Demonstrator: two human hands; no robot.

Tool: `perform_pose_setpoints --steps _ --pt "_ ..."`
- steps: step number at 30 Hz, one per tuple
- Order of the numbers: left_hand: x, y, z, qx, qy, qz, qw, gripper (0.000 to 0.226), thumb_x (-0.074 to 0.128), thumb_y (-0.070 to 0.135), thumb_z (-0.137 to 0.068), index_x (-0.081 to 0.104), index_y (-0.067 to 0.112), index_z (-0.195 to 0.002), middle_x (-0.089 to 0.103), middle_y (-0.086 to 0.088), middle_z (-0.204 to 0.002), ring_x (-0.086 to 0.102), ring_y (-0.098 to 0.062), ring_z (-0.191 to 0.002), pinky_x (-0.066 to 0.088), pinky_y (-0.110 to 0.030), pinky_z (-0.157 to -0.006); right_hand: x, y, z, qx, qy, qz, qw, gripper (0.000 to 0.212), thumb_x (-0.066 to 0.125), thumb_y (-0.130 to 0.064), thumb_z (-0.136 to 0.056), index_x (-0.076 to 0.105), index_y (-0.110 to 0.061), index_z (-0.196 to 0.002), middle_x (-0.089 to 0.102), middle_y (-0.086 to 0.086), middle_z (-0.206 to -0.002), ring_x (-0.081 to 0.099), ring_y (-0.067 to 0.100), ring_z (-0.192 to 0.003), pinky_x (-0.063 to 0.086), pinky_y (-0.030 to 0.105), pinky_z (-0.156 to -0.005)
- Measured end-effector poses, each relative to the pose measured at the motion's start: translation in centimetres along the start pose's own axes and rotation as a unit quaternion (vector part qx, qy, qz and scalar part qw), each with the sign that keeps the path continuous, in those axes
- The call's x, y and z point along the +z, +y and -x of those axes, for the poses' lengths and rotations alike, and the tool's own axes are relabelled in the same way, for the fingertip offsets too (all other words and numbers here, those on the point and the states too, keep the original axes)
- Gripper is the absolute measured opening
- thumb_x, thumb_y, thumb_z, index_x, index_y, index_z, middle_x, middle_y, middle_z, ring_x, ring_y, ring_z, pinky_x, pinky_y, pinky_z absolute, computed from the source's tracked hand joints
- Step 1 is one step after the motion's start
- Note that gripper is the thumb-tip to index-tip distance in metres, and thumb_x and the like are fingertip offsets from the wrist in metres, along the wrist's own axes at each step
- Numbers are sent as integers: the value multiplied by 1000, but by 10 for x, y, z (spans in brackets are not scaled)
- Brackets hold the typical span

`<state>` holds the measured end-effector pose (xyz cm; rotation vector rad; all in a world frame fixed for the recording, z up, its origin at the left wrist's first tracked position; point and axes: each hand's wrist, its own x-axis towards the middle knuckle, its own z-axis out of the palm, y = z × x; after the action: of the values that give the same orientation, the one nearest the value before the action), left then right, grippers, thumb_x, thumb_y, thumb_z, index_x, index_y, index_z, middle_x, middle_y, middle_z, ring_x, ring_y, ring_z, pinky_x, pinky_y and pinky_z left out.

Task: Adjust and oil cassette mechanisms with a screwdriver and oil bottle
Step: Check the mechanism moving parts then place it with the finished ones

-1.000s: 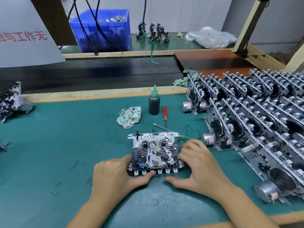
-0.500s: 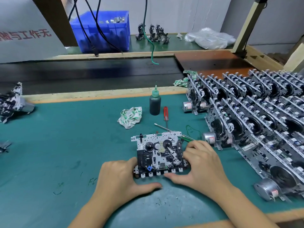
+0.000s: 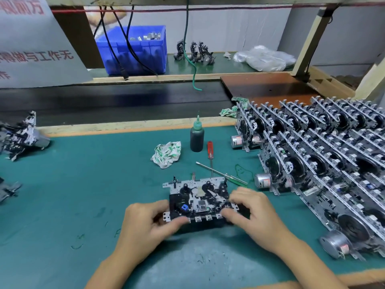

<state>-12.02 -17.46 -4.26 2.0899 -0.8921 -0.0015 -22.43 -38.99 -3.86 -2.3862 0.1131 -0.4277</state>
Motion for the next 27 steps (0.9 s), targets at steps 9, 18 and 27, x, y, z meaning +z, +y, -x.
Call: perform_pose_setpoints --steps 9,18,27 --pt "2 9 -27 -159 53 177 970 71 37 72 -76 39 16 -33 42 -6 -31 38 -12 -35 34 -18 -44 -4 -29 -32 202 8 -105 974 76 37 -82 -67 51 -17 -31 47 5 -33 47 8 -36 39 14 -52" --pt "-12 15 -44 -144 95 -128 977 70 23 80 -81 52 21 -57 57 7 -52 55 -7 -57 36 -27 -53 -13 -19 -44 193 16 106 975 87 12 -87 -68 60 -17 -50 54 0 -43 55 11 -53 41 26 -60" --pt "-10 42 -61 92 7 -2 996 20 64 41 -82 74 27 -95 61 19 -94 48 1 -96 35 -10 -85 -5 -5 -42 47 -38 -161 985 32 80 -30 -71 61 -34 -96 64 -21 -98 57 1 -100 40 12 -86"
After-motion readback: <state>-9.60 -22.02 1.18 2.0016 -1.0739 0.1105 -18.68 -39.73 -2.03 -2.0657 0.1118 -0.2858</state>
